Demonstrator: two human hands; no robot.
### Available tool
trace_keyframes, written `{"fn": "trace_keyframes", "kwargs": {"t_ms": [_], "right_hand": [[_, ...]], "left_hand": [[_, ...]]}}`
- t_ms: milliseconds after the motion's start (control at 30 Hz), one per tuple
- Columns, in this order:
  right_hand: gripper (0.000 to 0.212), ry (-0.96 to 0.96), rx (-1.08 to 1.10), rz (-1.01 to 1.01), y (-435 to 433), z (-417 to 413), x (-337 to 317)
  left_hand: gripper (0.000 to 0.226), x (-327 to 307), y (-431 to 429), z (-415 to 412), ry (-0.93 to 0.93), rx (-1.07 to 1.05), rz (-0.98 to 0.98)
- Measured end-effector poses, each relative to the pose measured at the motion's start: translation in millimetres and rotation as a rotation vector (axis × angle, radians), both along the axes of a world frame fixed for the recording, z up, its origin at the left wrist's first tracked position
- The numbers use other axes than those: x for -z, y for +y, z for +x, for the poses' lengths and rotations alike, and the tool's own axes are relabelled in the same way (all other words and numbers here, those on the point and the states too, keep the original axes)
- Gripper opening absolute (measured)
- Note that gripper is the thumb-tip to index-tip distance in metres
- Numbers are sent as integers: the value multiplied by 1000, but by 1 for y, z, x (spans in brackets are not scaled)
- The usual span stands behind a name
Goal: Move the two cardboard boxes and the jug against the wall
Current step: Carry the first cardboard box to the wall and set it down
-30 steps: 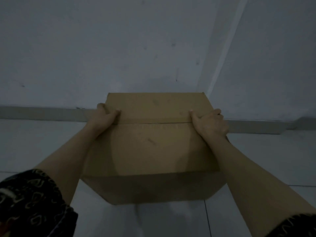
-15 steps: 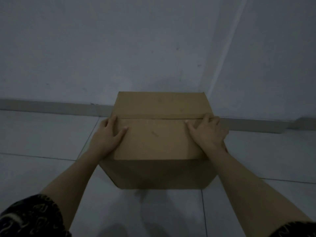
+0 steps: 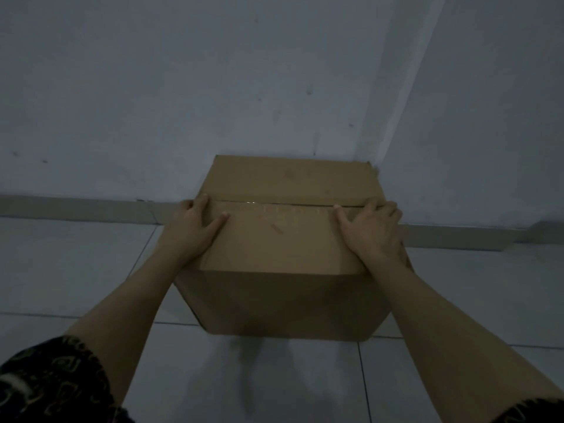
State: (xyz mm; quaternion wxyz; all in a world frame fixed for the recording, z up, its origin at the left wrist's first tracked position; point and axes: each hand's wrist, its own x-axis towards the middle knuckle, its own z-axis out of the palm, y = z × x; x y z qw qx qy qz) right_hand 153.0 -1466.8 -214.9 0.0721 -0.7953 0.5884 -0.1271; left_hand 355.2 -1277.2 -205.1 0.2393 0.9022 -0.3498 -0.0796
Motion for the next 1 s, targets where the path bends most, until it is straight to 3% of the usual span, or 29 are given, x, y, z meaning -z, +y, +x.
{"fn": "trace_keyframes", "kwargs": {"t_ms": [333, 533, 833, 1000], "right_hand": [[82, 42, 18, -5, -10, 9, -1], [77, 42, -15, 10, -5, 3, -5], [48, -64, -399, -56, 92, 71, -26], [43, -178, -726, 4, 204, 131, -88]], "left_hand": [[58, 2, -12, 8, -18, -19, 12], [41, 5, -12, 0, -457, -54, 39], [43, -26, 36, -25, -132, -125, -82], [41, -98, 150, -10, -207, -242, -110]]}}
